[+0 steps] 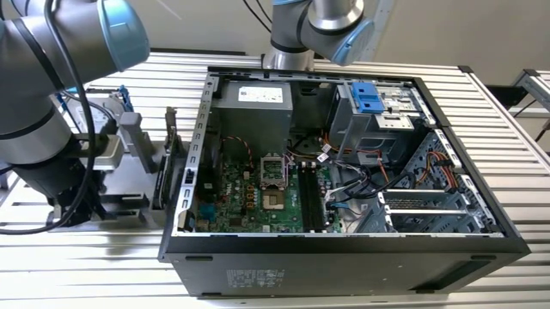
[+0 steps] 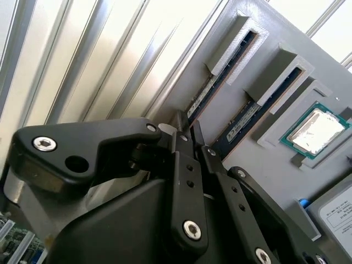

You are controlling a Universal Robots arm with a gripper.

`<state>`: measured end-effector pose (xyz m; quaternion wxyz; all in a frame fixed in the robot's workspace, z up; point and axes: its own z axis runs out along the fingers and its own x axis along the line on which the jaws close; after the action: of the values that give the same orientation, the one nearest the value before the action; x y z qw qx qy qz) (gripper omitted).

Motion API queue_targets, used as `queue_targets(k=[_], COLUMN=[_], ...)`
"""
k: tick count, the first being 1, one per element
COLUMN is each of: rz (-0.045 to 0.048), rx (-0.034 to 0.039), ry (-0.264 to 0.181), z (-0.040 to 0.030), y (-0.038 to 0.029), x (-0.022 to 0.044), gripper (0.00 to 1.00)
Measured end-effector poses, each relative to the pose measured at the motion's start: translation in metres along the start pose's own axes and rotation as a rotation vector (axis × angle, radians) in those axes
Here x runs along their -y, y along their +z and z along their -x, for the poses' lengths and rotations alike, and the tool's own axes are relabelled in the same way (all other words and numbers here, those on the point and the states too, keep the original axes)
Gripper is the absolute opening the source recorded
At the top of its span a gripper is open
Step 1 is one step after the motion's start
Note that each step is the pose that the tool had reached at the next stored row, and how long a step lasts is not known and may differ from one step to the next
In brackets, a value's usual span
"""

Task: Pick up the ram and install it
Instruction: 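Pick up the ram and move it above insertion slot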

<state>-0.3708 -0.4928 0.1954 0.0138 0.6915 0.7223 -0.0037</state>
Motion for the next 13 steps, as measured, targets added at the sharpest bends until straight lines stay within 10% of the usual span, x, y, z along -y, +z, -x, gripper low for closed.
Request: queue_targets(k=[13], rz=[0.0000], rx=[0.0000], ry=[0.000], z=[0.0003], y=[-0.0106], x=[-0.0002], gripper=[0.00])
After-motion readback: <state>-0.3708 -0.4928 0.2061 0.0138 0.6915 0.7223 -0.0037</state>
